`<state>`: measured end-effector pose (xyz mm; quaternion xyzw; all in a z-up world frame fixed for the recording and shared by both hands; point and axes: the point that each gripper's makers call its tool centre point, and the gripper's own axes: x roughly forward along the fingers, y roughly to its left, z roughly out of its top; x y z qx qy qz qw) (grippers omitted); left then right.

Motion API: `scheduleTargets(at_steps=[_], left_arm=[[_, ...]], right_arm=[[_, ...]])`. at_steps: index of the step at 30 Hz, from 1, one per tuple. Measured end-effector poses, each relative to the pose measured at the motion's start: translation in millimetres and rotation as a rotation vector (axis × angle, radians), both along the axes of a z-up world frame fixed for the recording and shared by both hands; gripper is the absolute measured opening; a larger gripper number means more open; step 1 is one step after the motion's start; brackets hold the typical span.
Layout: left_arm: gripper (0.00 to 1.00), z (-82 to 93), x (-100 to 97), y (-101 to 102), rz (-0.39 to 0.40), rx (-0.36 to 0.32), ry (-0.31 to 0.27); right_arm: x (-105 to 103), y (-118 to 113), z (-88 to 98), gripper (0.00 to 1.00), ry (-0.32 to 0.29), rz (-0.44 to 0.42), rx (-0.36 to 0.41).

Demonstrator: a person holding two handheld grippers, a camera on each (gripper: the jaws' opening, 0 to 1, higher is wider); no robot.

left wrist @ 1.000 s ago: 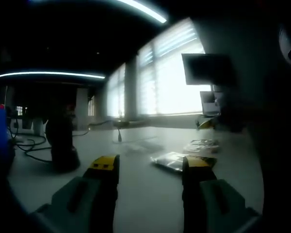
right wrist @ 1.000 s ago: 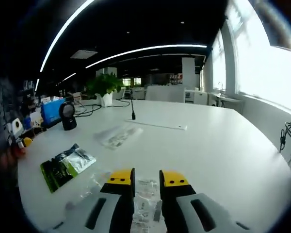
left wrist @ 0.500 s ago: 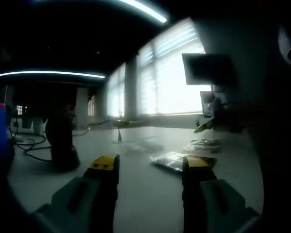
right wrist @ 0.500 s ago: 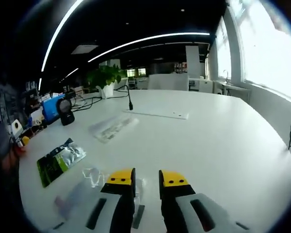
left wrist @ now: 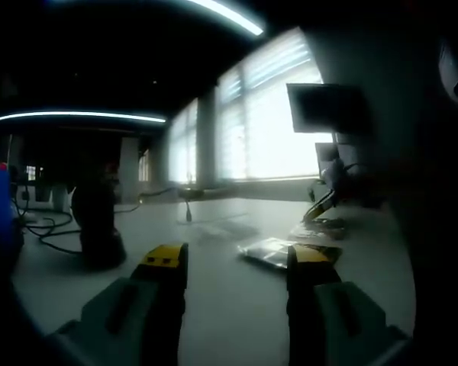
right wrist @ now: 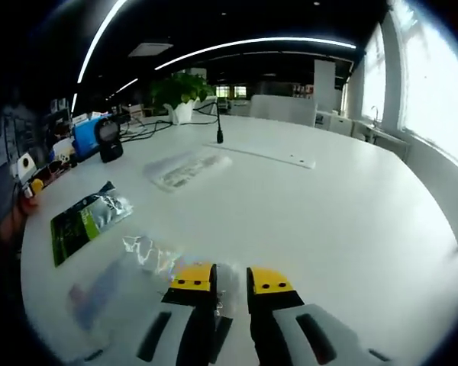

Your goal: Clip sheet goods on table flip sheet goods clip sheet goods scan sheet goods put sheet goods back to table

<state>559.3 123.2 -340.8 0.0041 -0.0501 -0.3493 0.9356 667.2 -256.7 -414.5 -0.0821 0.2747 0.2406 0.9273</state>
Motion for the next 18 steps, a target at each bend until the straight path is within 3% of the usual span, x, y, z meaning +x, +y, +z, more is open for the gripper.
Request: scheduleTargets(at_steps=[10,12,14,18], left_arm=[[0.45,0.2,-0.4,-0.2,-0.001,0.002,-0.002],[0.45,0.4,-0.3,0.0,0.000,0.001,-0.002],[0.45,0.5,-0.4,-0.1,0.000,0.000,-0.002],[0.45,0.1,-0.7,-0.6,-0.002,0.002,-0.002]], right_arm=[[-3.8,1.4,-5.4,0.05,0.038,-0.019,-0.018],[-5.0,2.8,-5.5,0.05,0.026,0.002,-0.060],[-5.7,5.6,-5.0,0.00,0.029,0.007,-0.072],[-4.0,4.6,-2.6,0.00,0.025,0.003,-0.079]])
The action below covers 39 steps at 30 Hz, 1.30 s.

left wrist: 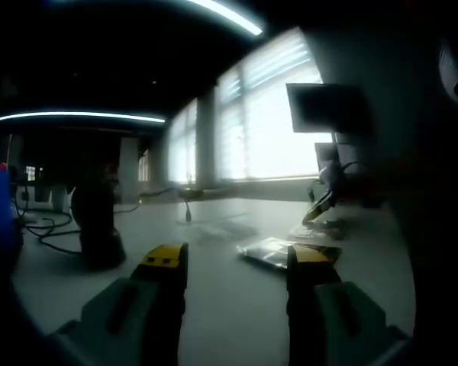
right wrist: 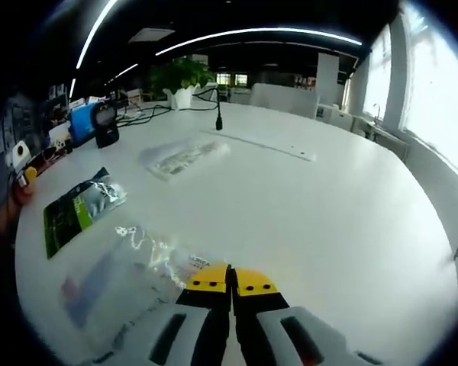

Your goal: Clip sheet goods on table flip sheet goods clip sheet goods scan sheet goods put sheet goods back to table

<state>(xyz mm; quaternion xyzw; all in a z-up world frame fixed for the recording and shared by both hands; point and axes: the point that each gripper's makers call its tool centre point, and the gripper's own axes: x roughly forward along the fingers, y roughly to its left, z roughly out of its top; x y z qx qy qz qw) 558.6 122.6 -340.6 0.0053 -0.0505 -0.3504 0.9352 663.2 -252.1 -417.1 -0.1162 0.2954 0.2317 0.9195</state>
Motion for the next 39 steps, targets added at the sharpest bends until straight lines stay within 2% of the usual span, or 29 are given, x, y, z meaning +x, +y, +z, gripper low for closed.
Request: scheduleTargets(at_steps=[3,4,6,7,9,10,13,21,23,28,33,39], left_arm=[[0.45,0.5,0.1,0.6,0.002,-0.003,0.000],[0.45,0.6,0.1,0.6,0.001,-0.004,0.000],[0.45,0.6,-0.1,0.4,0.001,-0.006,0.001],[0.45,0.6,-0.2,0.3,0.001,-0.005,0.001],[0.45,0.7,-0.4,0.2,0.001,-0.005,0.000],[0.45,0.9,-0.4,0.2,0.000,-0.007,0.000],[0.45,1.0,-0.6,0.1,0.000,-0.008,0.000],[0.45,0.5,-0.5,-0.6,0.000,-0.002,0.000],[0.45,0.8,-0.4,-0.2,0.002,-0.003,-0.001],[0.45,0.6,-0.4,-0.7,0.001,-0.002,0.000],[0.45,0.9,-0.5,-0.7,0.000,-0.002,-0.001],[0.45,1.7,-0.8,-0.5,0.000,-0.003,-0.004]], right_arm=[[5.6,-3.6,8.0,0.00,-0.043,-0.010,-0.001],[5.7,-3.7,8.4,0.06,-0.045,-0.008,-0.003],[5.3,0.7,8.9,0.25,-0.048,0.022,0.004],[4.8,4.0,10.2,0.32,-0.049,0.035,0.016],[4.8,6.4,11.7,0.29,-0.047,0.040,0.024],[6.3,5.2,9.8,0.30,-0.048,0.048,-0.008],[8.7,4.2,6.8,0.30,-0.037,0.053,-0.023],[6.4,3.2,-3.3,0.28,0.012,0.056,-0.004],[7.1,4.1,-4.1,0.25,0.023,0.043,0.023],[7.4,3.9,-3.7,0.23,0.036,0.031,0.020],[7.4,1.2,-4.4,0.13,0.051,0.010,0.006],[6.0,1.9,-4.4,0.06,0.045,0.011,-0.010]])
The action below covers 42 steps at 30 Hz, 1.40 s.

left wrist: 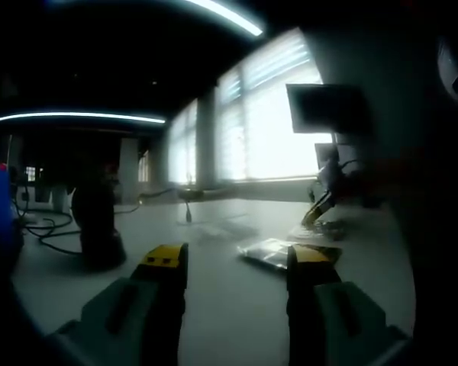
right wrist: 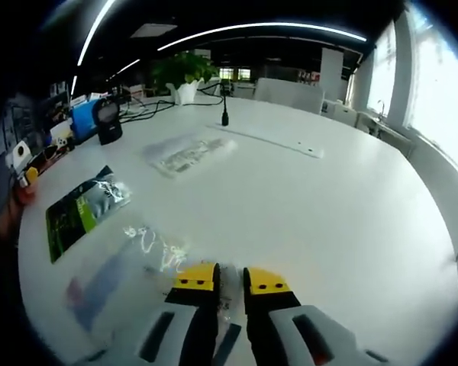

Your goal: Clip sheet goods on table flip sheet goods clip sheet goods scan sheet goods put sheet goods back to table

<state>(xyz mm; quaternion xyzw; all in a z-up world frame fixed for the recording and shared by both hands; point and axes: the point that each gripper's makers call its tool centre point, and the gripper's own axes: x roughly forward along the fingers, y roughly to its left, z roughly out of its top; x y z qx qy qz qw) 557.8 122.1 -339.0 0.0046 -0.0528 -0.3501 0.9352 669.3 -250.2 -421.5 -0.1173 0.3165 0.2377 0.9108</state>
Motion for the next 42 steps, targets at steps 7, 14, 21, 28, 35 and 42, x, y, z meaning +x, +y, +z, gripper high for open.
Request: scheduleTargets(at_steps=[7,14,21,28,35,42], left_arm=[[0.45,0.4,0.1,0.7,0.001,-0.002,-0.001],[0.45,0.0,0.5,1.5,0.003,-0.002,0.000],[0.45,0.0,0.7,1.9,0.003,-0.004,0.000],[0.45,0.0,0.7,1.8,0.002,-0.004,-0.001],[0.45,1.1,0.7,2.6,0.005,-0.009,-0.005],[0.45,1.9,-0.1,2.2,0.003,-0.010,-0.008]], right_arm=[[0.6,-4.1,0.1,0.00,0.019,-0.025,0.018],[-6.1,-4.0,3.2,0.00,0.101,-0.105,0.151],[-14.5,9.2,22.9,0.00,0.096,-0.135,0.307],[-27.0,24.3,57.7,0.00,0.089,-0.191,0.483],[-29.3,32.4,88.5,0.00,0.079,-0.221,0.571],[-25.2,50.2,139.0,0.00,-0.023,-0.193,0.631]])
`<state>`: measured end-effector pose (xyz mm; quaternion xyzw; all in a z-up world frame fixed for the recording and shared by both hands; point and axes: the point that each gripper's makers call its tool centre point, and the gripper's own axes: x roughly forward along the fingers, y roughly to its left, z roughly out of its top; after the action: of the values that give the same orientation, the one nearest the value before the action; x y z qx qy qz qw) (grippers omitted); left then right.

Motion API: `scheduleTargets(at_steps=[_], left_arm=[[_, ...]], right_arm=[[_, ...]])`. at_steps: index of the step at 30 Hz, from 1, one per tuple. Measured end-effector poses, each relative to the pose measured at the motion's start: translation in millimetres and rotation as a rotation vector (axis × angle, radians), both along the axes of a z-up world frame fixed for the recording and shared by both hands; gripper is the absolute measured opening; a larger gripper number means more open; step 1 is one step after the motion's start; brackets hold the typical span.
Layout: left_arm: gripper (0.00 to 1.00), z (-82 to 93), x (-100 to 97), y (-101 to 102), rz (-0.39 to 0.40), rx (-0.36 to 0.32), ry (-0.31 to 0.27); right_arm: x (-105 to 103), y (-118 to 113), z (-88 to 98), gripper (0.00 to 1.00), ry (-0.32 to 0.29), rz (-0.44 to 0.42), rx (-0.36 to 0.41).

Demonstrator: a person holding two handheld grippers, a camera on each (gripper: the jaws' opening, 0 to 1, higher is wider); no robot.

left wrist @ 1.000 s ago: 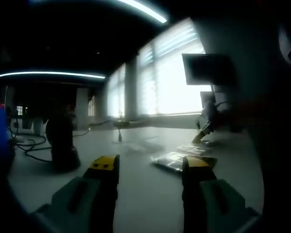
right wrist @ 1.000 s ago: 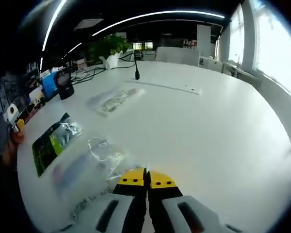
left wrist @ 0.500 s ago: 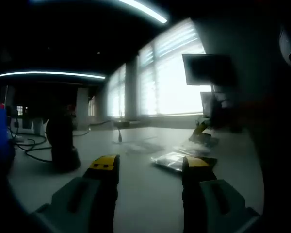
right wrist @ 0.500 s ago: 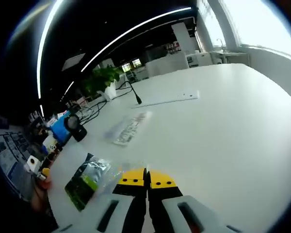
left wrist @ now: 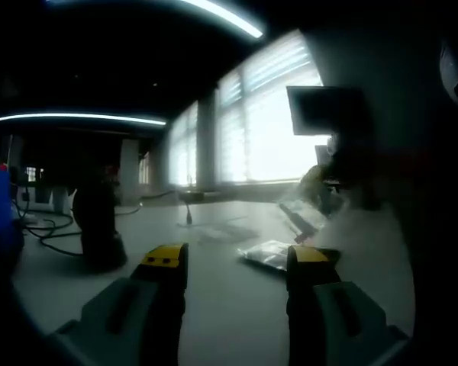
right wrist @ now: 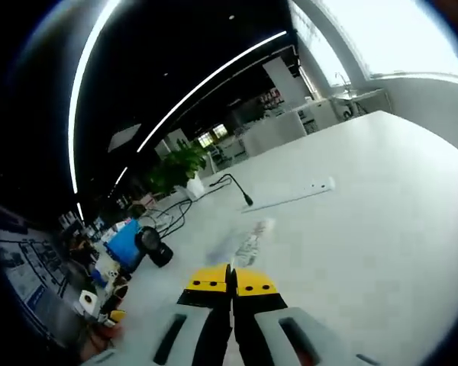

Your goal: Clip sheet goods on table flip sheet goods clip sheet goods scan sheet goods put sheet goods back to table

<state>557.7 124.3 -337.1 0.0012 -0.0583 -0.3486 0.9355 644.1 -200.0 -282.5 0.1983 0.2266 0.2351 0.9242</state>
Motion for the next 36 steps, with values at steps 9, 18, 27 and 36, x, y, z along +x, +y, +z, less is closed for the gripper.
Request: scheduleTargets(at_steps=[9,18,27,36], left_arm=[[0.45,1.3,-0.1,0.6,0.001,-0.006,-0.003],[0.45,2.2,-1.3,-0.5,-0.006,-0.009,-0.006],[0.45,2.3,-0.5,0.6,-0.002,-0.014,-0.002],[0.45,0.7,0.8,1.1,-0.001,-0.012,0.005]], right_arm=[[11.7,16.6,39.1,0.00,-0.074,-0.016,0.025],[20.3,30.9,74.2,0.00,-0.169,-0.048,-0.007],[42.0,56.0,98.1,0.00,-0.241,-0.036,-0.017],[78.5,71.6,116.7,0.00,-0.327,-0.097,-0.013]])
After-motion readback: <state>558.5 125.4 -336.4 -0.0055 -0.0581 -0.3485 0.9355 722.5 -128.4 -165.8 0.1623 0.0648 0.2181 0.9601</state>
